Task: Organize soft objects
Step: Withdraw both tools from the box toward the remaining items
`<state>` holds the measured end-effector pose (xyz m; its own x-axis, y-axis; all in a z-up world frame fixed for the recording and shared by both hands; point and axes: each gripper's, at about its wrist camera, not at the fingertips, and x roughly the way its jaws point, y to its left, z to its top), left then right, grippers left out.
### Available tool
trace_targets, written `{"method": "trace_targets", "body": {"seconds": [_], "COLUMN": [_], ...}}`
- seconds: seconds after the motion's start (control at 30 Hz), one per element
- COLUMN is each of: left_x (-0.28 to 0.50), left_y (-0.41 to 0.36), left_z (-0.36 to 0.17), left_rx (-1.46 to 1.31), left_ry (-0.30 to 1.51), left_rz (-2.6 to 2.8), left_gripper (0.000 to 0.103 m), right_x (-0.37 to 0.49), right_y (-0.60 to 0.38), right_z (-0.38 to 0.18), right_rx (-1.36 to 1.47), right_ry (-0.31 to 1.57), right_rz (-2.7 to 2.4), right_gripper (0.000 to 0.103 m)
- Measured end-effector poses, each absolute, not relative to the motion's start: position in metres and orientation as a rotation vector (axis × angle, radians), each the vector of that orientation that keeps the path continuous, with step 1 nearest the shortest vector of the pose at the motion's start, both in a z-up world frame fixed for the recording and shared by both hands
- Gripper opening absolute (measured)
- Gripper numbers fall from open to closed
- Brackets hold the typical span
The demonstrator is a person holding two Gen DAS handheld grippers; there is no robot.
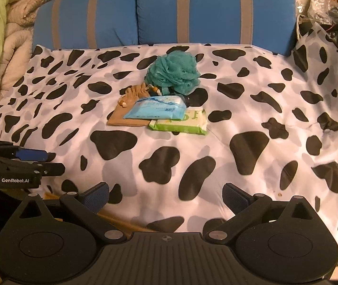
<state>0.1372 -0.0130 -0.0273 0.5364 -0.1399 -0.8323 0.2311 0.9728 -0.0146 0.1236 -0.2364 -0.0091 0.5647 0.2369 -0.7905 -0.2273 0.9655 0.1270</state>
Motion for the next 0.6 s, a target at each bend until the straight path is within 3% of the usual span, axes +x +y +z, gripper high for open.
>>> {"method": "trace_targets", "body": {"seconds": [0.6], "left_x": [0.198], "left_y": [-0.013], "left_z": [-0.043], "left_rx": [0.125], "left_ry": [0.975], "left_rz": [-0.226], "left_gripper": [0.050], "right_x": [0.187], "right_y": [-0.217], "right_z": [-0.036], "right_rx": [-0.163], "right_ry": [0.886], "right_rz": [0.309], "right_gripper": [0.101]}}
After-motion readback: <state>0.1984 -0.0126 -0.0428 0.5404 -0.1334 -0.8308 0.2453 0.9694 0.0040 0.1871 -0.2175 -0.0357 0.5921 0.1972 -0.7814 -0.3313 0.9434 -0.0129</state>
